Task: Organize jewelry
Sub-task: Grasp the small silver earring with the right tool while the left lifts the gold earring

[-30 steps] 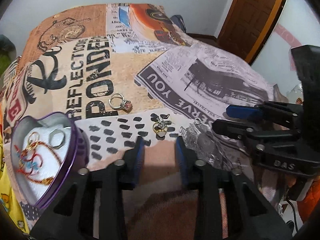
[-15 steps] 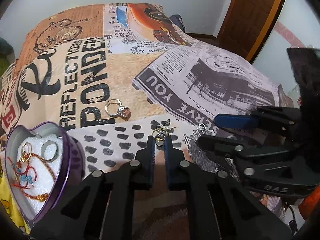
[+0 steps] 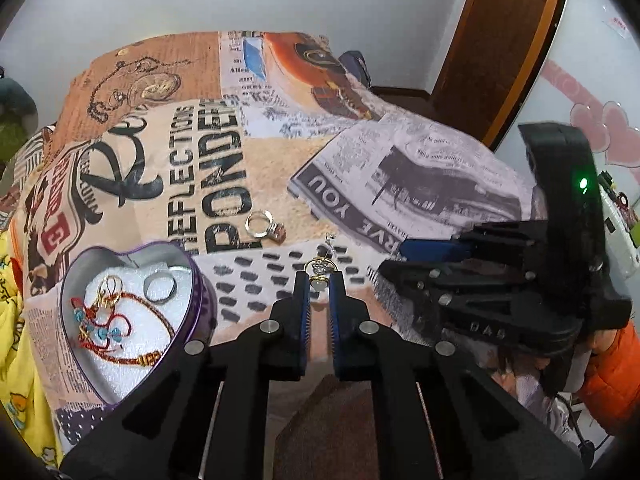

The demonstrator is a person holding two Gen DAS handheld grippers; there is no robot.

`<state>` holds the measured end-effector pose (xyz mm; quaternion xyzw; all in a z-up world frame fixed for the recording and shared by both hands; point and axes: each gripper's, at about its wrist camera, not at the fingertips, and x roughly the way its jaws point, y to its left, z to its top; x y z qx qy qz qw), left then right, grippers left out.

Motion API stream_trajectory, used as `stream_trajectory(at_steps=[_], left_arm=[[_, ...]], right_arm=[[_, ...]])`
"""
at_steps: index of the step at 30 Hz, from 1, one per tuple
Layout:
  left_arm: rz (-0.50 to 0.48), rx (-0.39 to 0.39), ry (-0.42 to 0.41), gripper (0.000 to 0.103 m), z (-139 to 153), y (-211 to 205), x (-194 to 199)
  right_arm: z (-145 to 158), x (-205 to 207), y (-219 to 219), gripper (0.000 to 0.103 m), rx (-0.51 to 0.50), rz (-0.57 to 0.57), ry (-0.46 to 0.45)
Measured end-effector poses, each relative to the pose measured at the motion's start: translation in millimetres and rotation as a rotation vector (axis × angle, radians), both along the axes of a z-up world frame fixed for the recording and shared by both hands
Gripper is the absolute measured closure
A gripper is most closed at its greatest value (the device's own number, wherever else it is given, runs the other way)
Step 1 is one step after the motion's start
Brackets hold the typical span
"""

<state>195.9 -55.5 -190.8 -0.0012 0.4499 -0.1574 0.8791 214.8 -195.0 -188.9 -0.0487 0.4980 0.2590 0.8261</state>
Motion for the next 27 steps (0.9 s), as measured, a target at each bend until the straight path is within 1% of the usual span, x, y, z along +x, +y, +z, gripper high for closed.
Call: stream_trajectory(at_steps=[1, 4, 5, 6, 7, 10, 11, 12, 20, 23, 27], left_arm=[[0.002, 0.0, 0.015, 0.095, -4.1, 1.3, 0.4], [-0.002, -0.001, 0.078, 0.095, -17.8, 6.2, 0.1], [0.001, 0.009, 0.093, 0.095, -21.7, 7.0, -1.2], [0.003, 0.013, 0.097, 0.095, -23.4, 7.7, -3.7], [0.001, 0.009, 0.096, 0.095, -23.3, 9.0, -5.5], [-0.002, 0.013, 0.093, 0.088, -19.2, 10.6, -5.2], [-0.002, 0.02, 0.082, 0.085, -16.3, 10.3, -4.5], [-0.003, 0.024, 0.073, 0.085, -14.3, 9.5, -3.2], [-0.058, 0.046, 0.021, 0.085, -1.0, -10.3, 7.3], [-0.09, 0.066, 0.019, 0.085, -4.0, -19.5, 11.3], [-0.099, 0.093, 0.043, 0.085, -15.1, -25.9, 23.1]], right_arm=[[-0.1, 0.2, 0.6, 0.079, -0.001, 0.001, -0.001], [-1.1, 1.0, 2.4, 0.087, -0.006, 0.005, -0.005], [-1.3, 1.0, 2.7, 0.091, -0.009, 0.006, -0.008], [-1.6, 0.6, 3.2, 0.092, -0.011, 0.008, -0.01], [-1.6, 0.7, 3.5, 0.093, -0.013, 0.01, -0.013], [-1.1, -0.2, 4.4, 0.094, -0.019, 0.01, -0.02], [-0.8, -0.2, 4.2, 0.094, -0.018, 0.008, -0.021], [-0.6, -0.1, 3.6, 0.094, -0.013, 0.004, -0.02], [3.2, -2.0, -3.4, 0.094, 0.022, -0.027, -0.02], [4.6, -2.8, -5.6, 0.094, 0.03, -0.033, -0.021], [7.0, -4.1, -10.7, 0.094, 0.041, -0.042, -0.024]])
